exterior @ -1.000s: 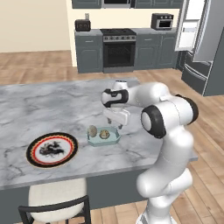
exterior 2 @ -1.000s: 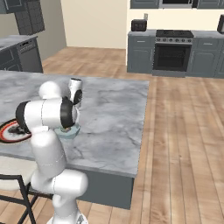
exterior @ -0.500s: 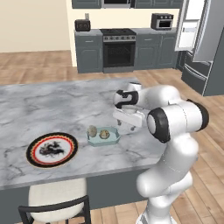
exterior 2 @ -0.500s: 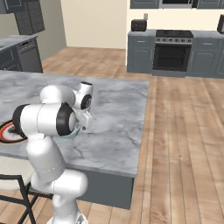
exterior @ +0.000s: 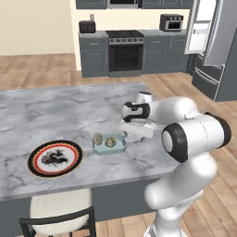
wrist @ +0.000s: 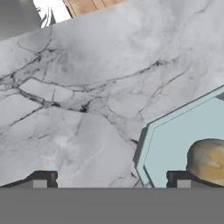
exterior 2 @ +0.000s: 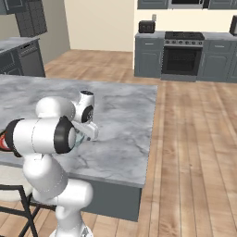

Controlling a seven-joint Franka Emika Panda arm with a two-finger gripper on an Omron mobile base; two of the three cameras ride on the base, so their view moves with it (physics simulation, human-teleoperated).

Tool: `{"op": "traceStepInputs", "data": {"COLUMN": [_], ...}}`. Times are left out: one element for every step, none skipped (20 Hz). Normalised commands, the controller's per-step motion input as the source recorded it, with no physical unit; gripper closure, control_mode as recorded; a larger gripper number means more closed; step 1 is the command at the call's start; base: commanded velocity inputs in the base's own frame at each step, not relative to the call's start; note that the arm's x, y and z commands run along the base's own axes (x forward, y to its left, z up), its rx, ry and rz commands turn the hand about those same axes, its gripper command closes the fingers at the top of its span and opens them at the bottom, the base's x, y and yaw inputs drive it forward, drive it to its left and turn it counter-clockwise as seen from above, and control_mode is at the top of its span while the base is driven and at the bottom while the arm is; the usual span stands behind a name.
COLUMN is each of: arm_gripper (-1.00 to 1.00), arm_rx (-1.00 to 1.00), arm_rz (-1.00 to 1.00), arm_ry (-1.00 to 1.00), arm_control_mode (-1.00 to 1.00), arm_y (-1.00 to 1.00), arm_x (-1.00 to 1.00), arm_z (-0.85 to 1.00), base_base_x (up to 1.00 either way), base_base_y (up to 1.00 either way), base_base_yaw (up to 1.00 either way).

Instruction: Place two dumplings into each of the tupperware containers and then place the containers in the fridge.

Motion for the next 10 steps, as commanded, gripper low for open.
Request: {"op": "traceStepInputs", "data": {"arm_gripper": [-1.0,-1.0,-1.0,-1.0,-1.0,-1.0,-1.0,-1.0,-1.0,-1.0], "arm_rx": [0.0,0.0,0.0,0.0,0.0,0.0,0.0,0.0,-0.01,-0.03], "arm_rz": [0.18,0.17,0.16,0.16,0.16,0.16,0.15,0.14,0.13,0.13], "arm_ry": [0.0,0.0,0.0,0.0,0.0,0.0,0.0,0.0,0.0,0.0], "arm_control_mode": [-1.0,-1.0,-1.0,-1.0,-1.0,-1.0,-1.0,-1.0,-1.0,-1.0], "arm_y": [0.11,0.09,0.17,0.22,0.19,0.15,0.14,0.21,0.2,0.19], "arm_x": [0.35,0.49,0.61,0.67,0.69,0.69,0.57,0.42,0.37,0.46], "arm_z": [-0.2,-0.29,-0.37,-0.39,-0.38,-0.36,-0.33,-0.37,-0.46,-0.5], "base_base_x": [0.0,0.0,0.0,0.0,0.0,0.0,0.0,0.0,0.0,0.0], "base_base_y": [0.0,0.0,0.0,0.0,0.0,0.0,0.0,0.0,0.0,0.0], "base_base_yaw": [0.0,0.0,0.0,0.0,0.0,0.0,0.0,0.0,0.0,0.0]}}
